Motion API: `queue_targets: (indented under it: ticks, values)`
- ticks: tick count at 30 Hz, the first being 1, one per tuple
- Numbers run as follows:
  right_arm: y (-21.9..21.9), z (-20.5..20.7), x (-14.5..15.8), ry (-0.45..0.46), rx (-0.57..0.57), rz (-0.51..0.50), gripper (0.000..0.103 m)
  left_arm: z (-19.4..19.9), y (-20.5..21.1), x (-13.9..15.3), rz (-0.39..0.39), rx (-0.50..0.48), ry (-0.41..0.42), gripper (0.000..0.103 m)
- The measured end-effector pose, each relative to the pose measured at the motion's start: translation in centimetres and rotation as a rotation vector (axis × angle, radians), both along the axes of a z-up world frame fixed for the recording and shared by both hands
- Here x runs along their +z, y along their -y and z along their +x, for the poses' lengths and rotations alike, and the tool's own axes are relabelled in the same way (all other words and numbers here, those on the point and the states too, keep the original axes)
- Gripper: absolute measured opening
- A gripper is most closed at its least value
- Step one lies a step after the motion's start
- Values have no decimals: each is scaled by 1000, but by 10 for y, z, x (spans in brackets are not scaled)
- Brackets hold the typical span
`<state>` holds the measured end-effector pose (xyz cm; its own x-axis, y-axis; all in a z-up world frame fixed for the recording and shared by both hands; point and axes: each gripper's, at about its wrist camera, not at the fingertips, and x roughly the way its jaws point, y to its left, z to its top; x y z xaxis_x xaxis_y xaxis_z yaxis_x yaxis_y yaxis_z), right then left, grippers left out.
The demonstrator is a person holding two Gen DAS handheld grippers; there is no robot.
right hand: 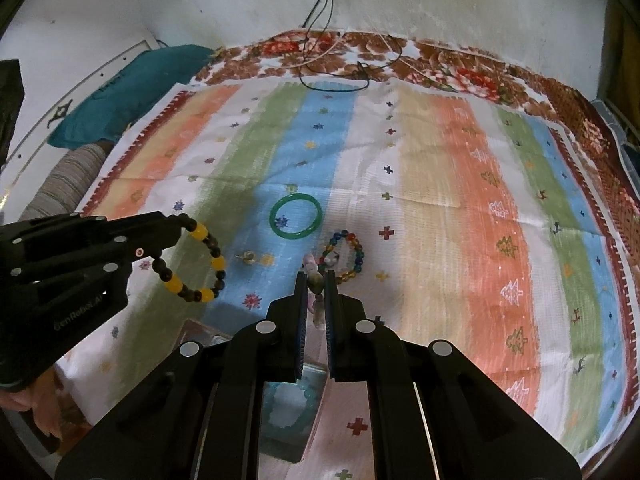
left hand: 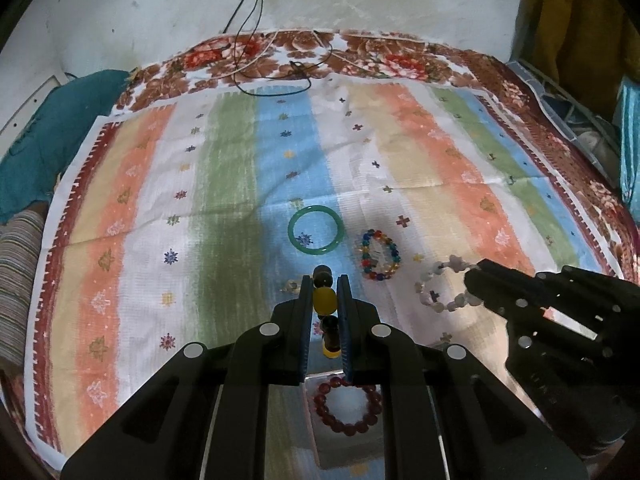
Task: Organize jewelry
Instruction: 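Lift and carry both held bracelets back over the silver tin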
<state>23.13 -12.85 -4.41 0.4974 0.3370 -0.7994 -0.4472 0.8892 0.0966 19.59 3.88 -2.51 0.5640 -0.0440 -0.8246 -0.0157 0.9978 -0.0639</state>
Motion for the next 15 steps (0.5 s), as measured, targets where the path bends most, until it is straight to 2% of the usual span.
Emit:
queue_targets:
  ticks: [15]
  values:
    - [1,-29,8,28,26,13,9,-33,13,15,-15,-43,41,11]
